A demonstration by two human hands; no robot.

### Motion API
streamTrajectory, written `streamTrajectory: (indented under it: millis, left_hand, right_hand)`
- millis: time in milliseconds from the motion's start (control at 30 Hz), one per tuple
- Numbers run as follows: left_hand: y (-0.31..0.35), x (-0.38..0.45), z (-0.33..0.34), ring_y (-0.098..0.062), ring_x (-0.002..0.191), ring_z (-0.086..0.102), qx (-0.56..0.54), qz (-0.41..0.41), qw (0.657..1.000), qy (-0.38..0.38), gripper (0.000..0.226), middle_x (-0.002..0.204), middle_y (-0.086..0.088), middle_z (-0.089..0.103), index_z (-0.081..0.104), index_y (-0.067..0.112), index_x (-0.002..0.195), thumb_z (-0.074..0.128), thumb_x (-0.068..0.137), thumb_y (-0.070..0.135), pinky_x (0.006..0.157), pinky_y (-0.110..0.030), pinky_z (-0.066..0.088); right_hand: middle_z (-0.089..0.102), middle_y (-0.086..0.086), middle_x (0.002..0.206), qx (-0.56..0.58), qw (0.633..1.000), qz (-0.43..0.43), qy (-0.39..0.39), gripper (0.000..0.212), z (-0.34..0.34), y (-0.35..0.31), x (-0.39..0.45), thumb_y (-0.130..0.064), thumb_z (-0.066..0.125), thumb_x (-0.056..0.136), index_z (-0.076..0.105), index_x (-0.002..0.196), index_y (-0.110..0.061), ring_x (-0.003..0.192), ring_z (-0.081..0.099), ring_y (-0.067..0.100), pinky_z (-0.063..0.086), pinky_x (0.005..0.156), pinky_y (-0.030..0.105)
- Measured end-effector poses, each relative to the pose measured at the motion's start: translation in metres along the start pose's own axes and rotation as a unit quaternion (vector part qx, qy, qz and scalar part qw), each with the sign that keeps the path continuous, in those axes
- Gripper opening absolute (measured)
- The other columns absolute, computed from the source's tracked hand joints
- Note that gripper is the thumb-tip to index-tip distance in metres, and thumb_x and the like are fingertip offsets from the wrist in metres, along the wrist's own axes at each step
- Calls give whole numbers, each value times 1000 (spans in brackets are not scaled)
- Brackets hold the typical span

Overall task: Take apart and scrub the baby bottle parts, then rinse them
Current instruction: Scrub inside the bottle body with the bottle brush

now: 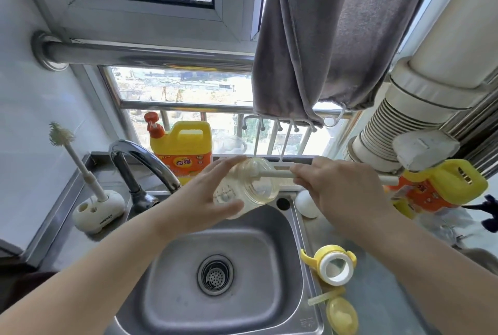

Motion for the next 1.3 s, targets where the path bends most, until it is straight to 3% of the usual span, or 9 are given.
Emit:
streamTrajectory:
  millis: [100,200,367,467,633,767,1000,1133,1300]
  left_hand:
    - [5,4,-11,-1,124,30,69,-21,997,-11,82,137,18,34,21,44,141,73,77,38,105,-24,28]
    - [6,13,-19,-6,117,20,145,-40,989,4,104,119,14,26,22,37,144,82,60,49,108,-31,24]
    - [10,14,-19,-12,130,28,150,-29,988,29,99,140,13,33,31,40,141,84,58,49,106,-33,32]
    - [13,10,-12,-12,127,35,180,-4,982,51,97,139,14,43,31,40,141,83,60,48,102,-36,39]
    - [18,8,1,-12,123,37,134,23,985,102,94,133,13,47,36,37,140,85,59,43,94,-28,36]
    - [10,6,2,-13,121,40,147,12,982,119,93,132,12,48,39,35,139,84,58,43,92,-32,42]
    - [5,7,7,-24,114,50,199,67,967,141,91,126,4,57,40,36,134,74,52,56,78,-42,51]
    - [-7,3,-4,-28,109,55,233,75,953,179,94,121,-1,61,41,32,131,85,50,49,70,-44,54]
    - [-4,5,0,-29,106,57,256,95,945,181,88,119,-1,62,40,32,130,70,51,55,63,-41,53]
  right_hand:
    - [52,-6,52,26,999,-20,19,18,-3,2,-1,-23,83,67,69,78,-27,37,48,17,18,40,16]
    - [53,-7,54,66,996,-35,48,4,-11,0,-1,-31,65,80,69,79,-31,38,50,16,10,43,16]
    - [60,-8,85,171,979,-35,-106,31,-22,-2,-2,-45,30,98,57,105,-32,79,56,13,35,58,28]
    - [60,-8,87,148,972,20,-180,31,-27,6,3,-43,34,99,60,111,-33,81,56,14,36,61,27]
    - [61,-6,93,59,994,55,-68,17,-32,-4,13,-34,42,98,59,102,-30,79,55,19,30,58,26]
    - [58,-3,89,107,981,71,-147,17,-29,-13,12,-33,44,97,60,103,-29,78,51,20,33,63,27]
    - [63,-1,94,139,970,79,-184,20,-25,-20,24,-36,47,96,64,98,-25,83,58,21,36,64,27]
    - [64,-4,84,191,954,119,-199,18,-32,-5,27,-42,56,90,68,92,-28,77,59,16,47,70,28]
    - [67,2,81,199,944,84,-251,25,-31,-19,40,-37,55,93,70,99,-18,76,60,17,47,69,26]
Point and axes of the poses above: each hand's wrist, its own x-axis towards the middle knuckle, its own z-axis out of the palm, y = z × x, the point moved 1 cm from there along x, towards the middle knuckle
